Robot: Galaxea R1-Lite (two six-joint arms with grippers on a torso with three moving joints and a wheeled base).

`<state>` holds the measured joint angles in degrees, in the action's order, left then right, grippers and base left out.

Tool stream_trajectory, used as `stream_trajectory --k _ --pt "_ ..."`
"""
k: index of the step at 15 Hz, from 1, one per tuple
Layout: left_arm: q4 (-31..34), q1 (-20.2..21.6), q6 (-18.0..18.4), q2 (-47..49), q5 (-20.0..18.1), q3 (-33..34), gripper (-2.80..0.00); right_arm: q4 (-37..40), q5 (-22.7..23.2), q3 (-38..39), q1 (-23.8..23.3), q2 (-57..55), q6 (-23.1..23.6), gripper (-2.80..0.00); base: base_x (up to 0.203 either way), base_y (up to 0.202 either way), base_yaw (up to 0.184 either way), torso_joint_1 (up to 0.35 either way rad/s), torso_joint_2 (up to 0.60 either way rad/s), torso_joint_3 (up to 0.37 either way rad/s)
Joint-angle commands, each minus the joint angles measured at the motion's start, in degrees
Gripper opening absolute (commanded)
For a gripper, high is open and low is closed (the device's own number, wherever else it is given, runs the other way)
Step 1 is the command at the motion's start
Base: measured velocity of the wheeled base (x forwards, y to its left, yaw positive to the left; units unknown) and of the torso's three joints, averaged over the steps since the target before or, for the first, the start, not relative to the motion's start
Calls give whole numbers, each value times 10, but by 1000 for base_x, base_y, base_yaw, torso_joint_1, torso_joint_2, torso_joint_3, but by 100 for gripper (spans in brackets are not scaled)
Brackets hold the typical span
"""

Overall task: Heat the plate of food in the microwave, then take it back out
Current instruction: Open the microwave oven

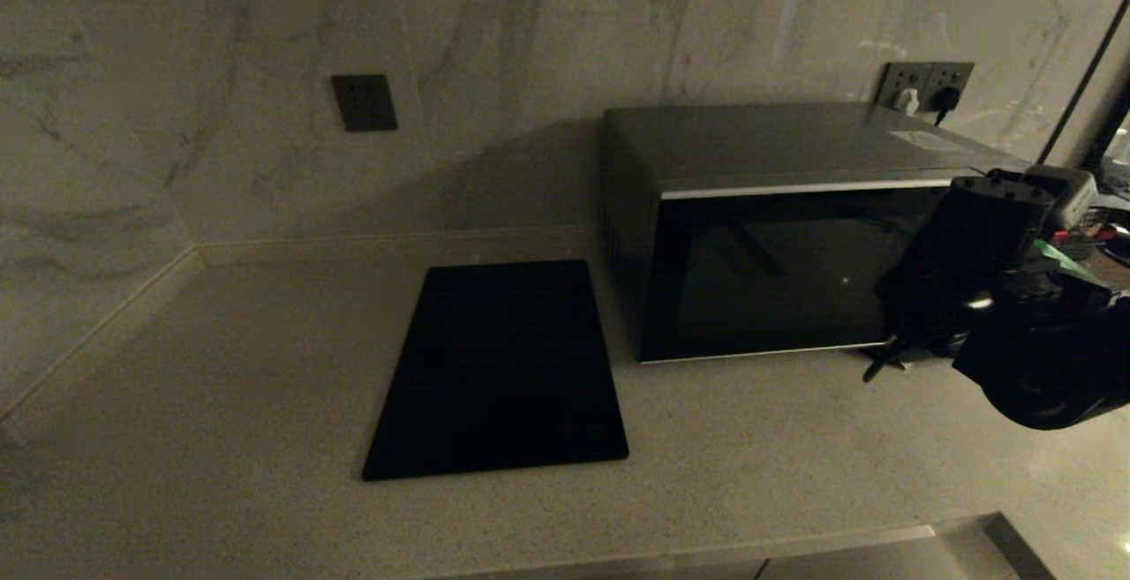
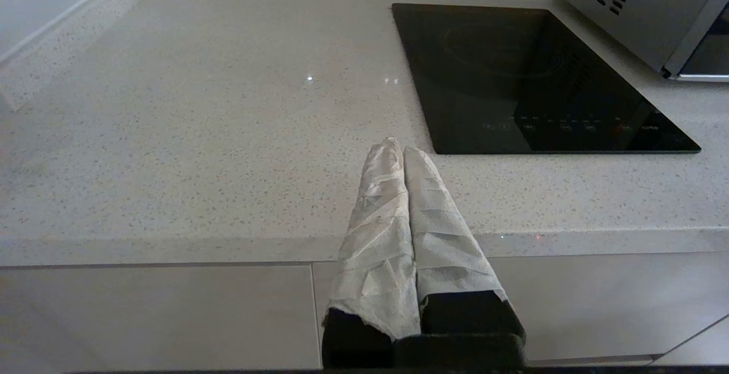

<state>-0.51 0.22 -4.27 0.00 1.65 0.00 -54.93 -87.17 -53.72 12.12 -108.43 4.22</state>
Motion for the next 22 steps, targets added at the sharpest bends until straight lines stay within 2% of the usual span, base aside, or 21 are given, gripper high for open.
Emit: stream_trajectory --k 1,3,7,22 --pt "0 0 0 1 0 0 -280 -4 -5 -9 0 -20 3 0 0 0 0 0 0 0" --pt "0 0 0 1 0 0 -280 -12 -5 -12 1 -34 3 0 0 0 0 0 0 0" --pt "0 0 0 1 0 0 -280 -75 -5 -27 1 -73 20 0 0 0 0 0 0 0" --pt "0 0 0 1 0 0 -280 -77 -5 -100 17 -132 45 0 0 0 0 0 0 0"
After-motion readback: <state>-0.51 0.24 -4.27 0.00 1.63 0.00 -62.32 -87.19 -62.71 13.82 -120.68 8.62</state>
